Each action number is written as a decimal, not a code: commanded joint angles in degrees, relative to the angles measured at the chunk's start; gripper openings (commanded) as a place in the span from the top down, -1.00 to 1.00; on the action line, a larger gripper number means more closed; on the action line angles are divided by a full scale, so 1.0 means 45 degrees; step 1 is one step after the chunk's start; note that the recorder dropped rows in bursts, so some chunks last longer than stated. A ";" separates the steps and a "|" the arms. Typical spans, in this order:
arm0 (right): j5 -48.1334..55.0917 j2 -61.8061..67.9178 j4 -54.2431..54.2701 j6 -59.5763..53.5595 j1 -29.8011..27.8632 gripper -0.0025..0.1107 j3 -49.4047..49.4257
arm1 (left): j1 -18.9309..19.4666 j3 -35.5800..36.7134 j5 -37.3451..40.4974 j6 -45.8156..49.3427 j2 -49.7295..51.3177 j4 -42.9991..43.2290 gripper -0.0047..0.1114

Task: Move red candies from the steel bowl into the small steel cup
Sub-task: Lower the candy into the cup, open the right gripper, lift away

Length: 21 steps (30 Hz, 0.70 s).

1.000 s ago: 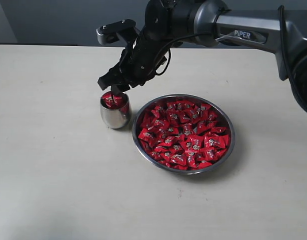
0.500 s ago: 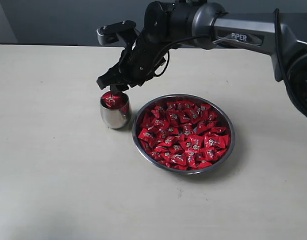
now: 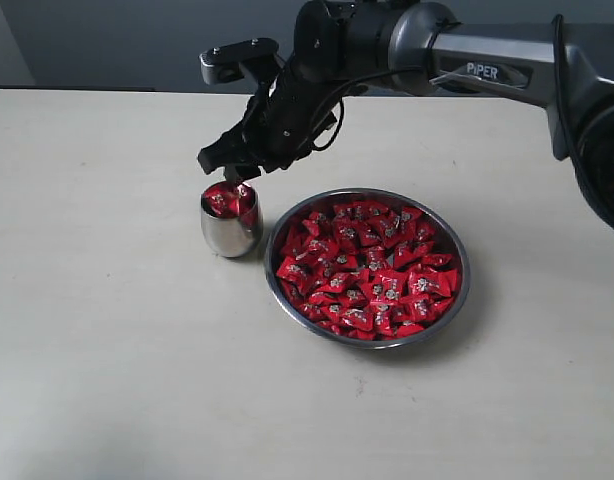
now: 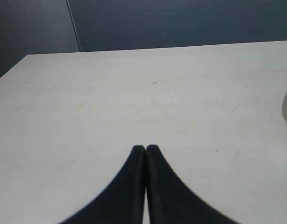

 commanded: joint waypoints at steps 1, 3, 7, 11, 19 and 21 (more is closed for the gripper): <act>0.0292 0.0248 -0.0159 -0.0088 -0.0079 0.06 -0.0088 | -0.0084 0.0059 -0.0100 -0.0018 -0.0061 0.0025 0.91; 0.0503 0.0275 -0.0159 -0.0088 -0.0079 0.06 -0.0088 | -0.0084 0.0059 -0.0100 -0.0018 -0.0061 0.0025 0.91; 0.0335 0.0167 -0.0247 -0.0088 -0.0079 0.06 -0.0088 | -0.0084 0.0059 -0.0100 -0.0018 -0.0061 0.0025 0.91; 0.0209 -0.0178 -0.0384 -0.0088 -0.0079 0.06 -0.0088 | -0.0084 0.0059 -0.0100 -0.0018 -0.0061 0.0025 0.91; 0.0211 -0.1161 -0.1063 -0.0088 -0.0079 0.16 -0.0088 | -0.0084 0.0059 -0.0100 -0.0018 -0.0061 0.0025 0.91; 0.0263 -0.1433 -0.1232 0.0113 -0.0288 0.19 -0.0088 | -0.0084 0.0059 -0.0100 -0.0018 -0.0061 0.0025 0.91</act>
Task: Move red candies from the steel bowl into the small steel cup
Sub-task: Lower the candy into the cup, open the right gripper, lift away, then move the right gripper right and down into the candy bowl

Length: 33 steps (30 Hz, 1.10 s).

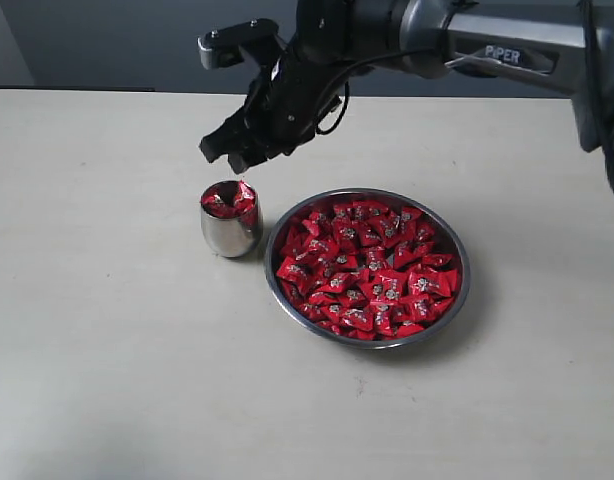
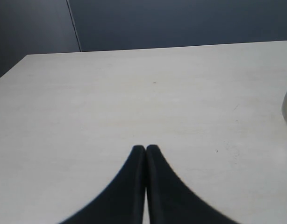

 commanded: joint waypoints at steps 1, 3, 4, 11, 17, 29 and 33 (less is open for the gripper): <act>0.0270 -0.0754 -0.0500 0.0313 -0.0691 0.19 -0.0088 | -0.0084 0.0059 -0.0100 -0.0018 -0.0061 0.0025 0.91; 0.0730 -0.0927 0.0040 0.0343 -0.1477 0.19 0.0193 | -0.0084 0.0059 -0.0100 -0.0018 -0.0061 0.0025 0.91; 0.0755 -0.1100 0.0275 0.0343 -0.1767 0.19 0.0453 | -0.0084 0.0059 -0.0100 -0.0018 -0.0061 0.0025 0.91; -0.1602 -0.4509 0.0548 0.0269 -0.4152 0.19 0.5928 | -0.0084 0.0059 -0.0100 -0.0018 -0.0061 0.0025 0.91; -0.2230 -0.5333 0.0890 0.0247 -0.4593 0.19 0.7549 | -0.0084 0.0059 -0.0100 -0.0018 -0.0061 0.0025 0.91; -0.2613 -0.2896 0.1397 -0.0864 -0.3624 0.19 0.6973 | -0.0084 0.0059 -0.0100 -0.0018 -0.0061 0.0025 0.91; -0.1738 -0.1948 0.1372 -0.0864 -0.3601 0.19 0.6001 | -0.0084 0.0059 -0.0100 -0.0018 -0.0061 0.0025 0.91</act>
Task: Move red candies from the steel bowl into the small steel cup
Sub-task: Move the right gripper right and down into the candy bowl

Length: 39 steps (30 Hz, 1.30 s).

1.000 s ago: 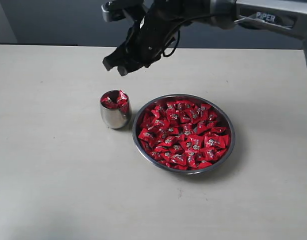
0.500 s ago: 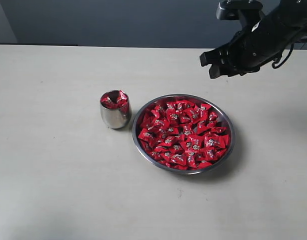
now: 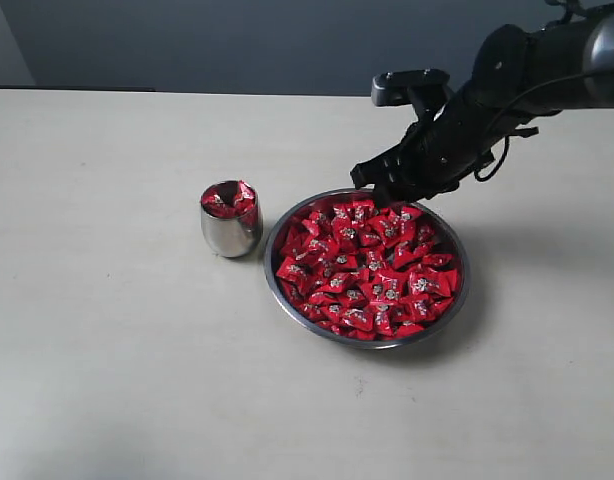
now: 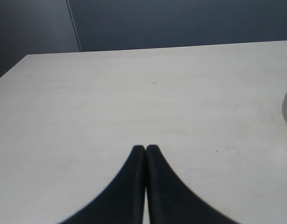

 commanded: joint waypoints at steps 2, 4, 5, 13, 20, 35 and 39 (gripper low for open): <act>0.0872 0.1001 -0.0059 -0.0129 0.0017 0.19 -0.1228 | -0.0084 0.0059 -0.0100 -0.0018 -0.0061 0.0025 0.91; 0.1037 0.1277 -0.0086 -0.0129 0.0017 0.19 -0.1502 | -0.0084 0.0059 -0.0100 -0.0018 -0.0061 0.0025 0.91; 0.1174 0.1385 -0.0086 -0.0129 0.0017 0.19 -0.1606 | -0.0084 0.0059 -0.0100 -0.0018 -0.0061 0.0025 0.91; 0.1462 0.1795 -0.0239 -0.0129 0.0017 0.19 -0.1665 | -0.0084 0.0059 -0.0100 -0.0018 -0.0061 0.0025 0.91; 0.1410 0.1795 -0.0325 -0.0129 0.0017 0.19 -0.1665 | -0.0084 0.0059 -0.0100 -0.0018 -0.0061 0.0025 0.91; 0.1516 0.2642 -0.0223 -0.0210 0.0017 0.19 -0.1665 | -0.0084 0.0059 -0.0100 -0.0018 -0.0061 0.0025 0.91; 0.1472 0.2778 -0.0223 -0.0210 0.0017 0.19 -0.1665 | -0.0084 0.0059 -0.0100 -0.0018 -0.0061 0.0025 0.91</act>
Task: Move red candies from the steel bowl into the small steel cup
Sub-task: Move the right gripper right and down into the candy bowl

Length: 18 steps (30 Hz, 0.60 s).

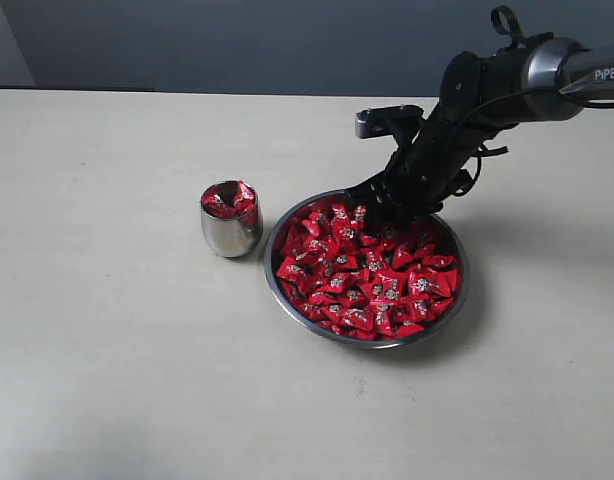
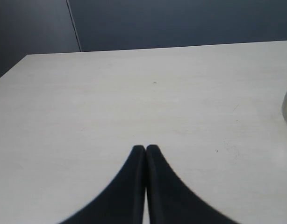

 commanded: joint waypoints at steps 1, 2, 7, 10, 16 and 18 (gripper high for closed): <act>0.0026 0.0398 -0.0053 -0.0058 -0.0002 0.21 0.0048 | -0.0084 0.0059 -0.0100 -0.0018 -0.0061 0.0025 0.91; -0.0012 0.0376 -0.0053 -0.0058 -0.0002 0.25 0.0048 | -0.0084 0.0059 -0.0100 -0.0018 -0.0061 0.0025 0.91; 0.0121 0.0376 -0.0053 -0.0058 -0.0002 0.73 0.0048 | -0.0084 0.0059 -0.0100 -0.0018 -0.0061 0.0025 0.91; 0.0326 0.0327 -0.0053 -0.0058 -0.0002 0.89 0.0048 | -0.0084 0.0059 -0.0100 -0.0018 -0.0061 0.0025 0.91; 0.0607 -0.0395 -0.0053 -0.0058 -0.0002 0.89 -0.0150 | -0.0084 0.0059 -0.0100 -0.0018 -0.0061 0.0025 0.91; 0.0660 -0.0671 -0.0053 -0.0058 -0.0002 0.89 -0.0225 | -0.0084 0.0059 -0.0100 -0.0018 -0.0061 0.0025 0.91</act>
